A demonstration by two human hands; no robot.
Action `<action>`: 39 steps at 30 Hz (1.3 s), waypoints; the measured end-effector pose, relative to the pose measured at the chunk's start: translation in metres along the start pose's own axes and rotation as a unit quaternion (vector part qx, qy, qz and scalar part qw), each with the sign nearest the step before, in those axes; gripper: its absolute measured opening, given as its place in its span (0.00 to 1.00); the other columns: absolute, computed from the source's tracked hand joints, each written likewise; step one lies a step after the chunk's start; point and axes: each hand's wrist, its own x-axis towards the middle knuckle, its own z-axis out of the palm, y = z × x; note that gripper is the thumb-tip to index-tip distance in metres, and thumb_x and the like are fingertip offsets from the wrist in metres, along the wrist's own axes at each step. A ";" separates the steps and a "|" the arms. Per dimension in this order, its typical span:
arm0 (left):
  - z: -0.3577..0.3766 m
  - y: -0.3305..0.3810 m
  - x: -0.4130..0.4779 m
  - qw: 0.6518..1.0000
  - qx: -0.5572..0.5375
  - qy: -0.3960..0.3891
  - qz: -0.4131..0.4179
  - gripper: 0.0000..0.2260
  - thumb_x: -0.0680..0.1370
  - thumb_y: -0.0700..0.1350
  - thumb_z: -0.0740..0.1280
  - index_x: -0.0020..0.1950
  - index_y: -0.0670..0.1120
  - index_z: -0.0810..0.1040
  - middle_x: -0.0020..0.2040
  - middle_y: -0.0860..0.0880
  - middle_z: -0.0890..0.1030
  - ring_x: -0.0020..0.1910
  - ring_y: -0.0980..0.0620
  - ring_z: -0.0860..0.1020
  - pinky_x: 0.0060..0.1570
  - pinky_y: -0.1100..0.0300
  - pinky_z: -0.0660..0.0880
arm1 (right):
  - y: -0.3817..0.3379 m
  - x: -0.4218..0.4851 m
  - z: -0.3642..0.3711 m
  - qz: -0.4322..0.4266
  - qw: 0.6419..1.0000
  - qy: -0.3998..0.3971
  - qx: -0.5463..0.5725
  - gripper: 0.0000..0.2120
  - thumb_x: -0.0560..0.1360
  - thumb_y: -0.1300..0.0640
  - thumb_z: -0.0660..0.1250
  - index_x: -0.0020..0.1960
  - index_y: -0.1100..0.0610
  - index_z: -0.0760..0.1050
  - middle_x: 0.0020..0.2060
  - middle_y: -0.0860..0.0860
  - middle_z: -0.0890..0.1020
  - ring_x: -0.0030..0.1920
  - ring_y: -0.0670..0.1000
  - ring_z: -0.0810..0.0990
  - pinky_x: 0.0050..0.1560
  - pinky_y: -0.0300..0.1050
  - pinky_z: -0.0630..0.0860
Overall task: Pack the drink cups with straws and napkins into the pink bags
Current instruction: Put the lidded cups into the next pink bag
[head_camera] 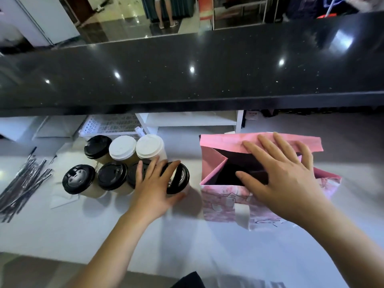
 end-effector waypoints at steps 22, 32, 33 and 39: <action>-0.195 0.058 -0.012 0.880 -0.434 0.100 0.166 0.27 0.66 0.53 0.78 0.65 0.55 0.78 0.65 0.54 0.76 0.67 0.56 0.75 0.64 0.64 0.71 | -0.064 0.014 -0.105 -0.169 0.850 -0.091 0.490 0.42 0.63 0.50 0.79 0.73 0.35 0.65 0.66 0.41 0.77 0.67 0.44 0.76 0.64 0.50 0.76; -0.154 0.084 -0.018 0.796 -0.568 0.024 0.208 0.45 0.66 0.48 0.81 0.75 0.66 0.61 0.74 0.54 0.68 0.72 0.51 0.72 0.67 0.44 0.72 | -0.057 -0.010 -0.094 -0.065 0.780 0.066 0.618 0.35 0.61 0.61 0.80 0.66 0.49 0.74 0.52 0.52 0.85 0.50 0.54 0.85 0.45 0.47 0.81; -0.147 0.089 -0.020 0.790 -0.573 0.016 0.219 0.46 0.67 0.46 0.82 0.76 0.67 0.60 0.73 0.54 0.70 0.71 0.49 0.73 0.65 0.45 0.75 | -0.054 -0.013 -0.095 -0.054 0.764 0.074 0.638 0.36 0.60 0.64 0.79 0.66 0.51 0.74 0.51 0.53 0.85 0.49 0.53 0.85 0.45 0.47 0.81; -0.125 0.112 -0.015 0.775 -0.571 0.005 0.269 0.46 0.69 0.37 0.79 0.72 0.72 0.59 0.69 0.54 0.74 0.67 0.51 0.75 0.58 0.57 0.78 | -0.037 -0.036 -0.114 -0.026 0.786 0.063 0.614 0.40 0.60 0.47 0.83 0.69 0.50 0.74 0.59 0.54 0.83 0.56 0.58 0.84 0.51 0.59 0.81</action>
